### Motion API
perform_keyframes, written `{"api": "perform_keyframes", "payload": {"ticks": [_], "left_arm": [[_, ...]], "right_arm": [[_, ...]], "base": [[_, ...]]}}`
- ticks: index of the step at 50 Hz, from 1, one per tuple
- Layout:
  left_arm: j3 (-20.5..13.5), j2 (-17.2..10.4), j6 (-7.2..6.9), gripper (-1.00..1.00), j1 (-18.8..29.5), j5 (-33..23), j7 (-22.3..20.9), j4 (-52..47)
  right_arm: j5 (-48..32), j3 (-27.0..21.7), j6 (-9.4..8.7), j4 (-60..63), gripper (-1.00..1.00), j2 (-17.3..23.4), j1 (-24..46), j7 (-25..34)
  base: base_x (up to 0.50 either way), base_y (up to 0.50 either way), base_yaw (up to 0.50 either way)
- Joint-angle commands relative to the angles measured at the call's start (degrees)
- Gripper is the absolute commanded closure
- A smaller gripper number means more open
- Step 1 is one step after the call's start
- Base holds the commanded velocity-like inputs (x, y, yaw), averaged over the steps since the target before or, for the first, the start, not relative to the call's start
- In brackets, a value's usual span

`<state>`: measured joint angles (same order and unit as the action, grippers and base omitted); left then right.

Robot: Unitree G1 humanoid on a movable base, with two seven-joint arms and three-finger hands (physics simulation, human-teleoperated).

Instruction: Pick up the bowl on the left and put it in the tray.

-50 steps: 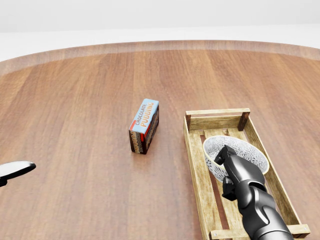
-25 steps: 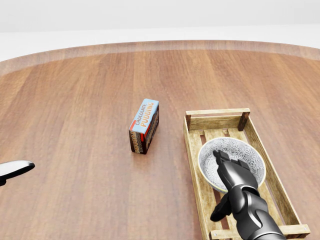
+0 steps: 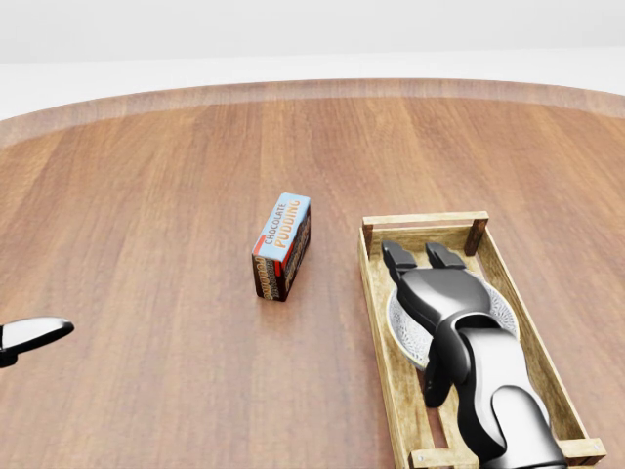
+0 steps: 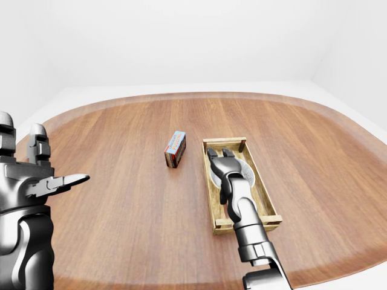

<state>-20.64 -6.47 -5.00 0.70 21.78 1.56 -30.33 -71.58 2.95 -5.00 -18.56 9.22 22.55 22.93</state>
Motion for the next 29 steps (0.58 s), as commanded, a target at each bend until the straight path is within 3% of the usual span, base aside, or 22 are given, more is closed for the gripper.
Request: {"api": "perform_keyframes", "payload": {"ticks": [1, 29], "left_arm": [[0.20, 0.17, 0.00, -1.00, -0.08, -0.26, -0.23, 0.06], [-0.34, -0.08, 0.00, -1.00, 0.09, 0.41, 0.01, -0.43]], "right_arm": [[-17.20, -2.23, 0.00, 17.33, -1.00, -2.27, -0.52, 16.80], [-40.48, -1.50, 0.00, 44.40, -1.00, -12.38, 3.06, 17.07]], "base": [[0.00, 0.00, 0.00], [0.00, 0.00, 0.00]]}}
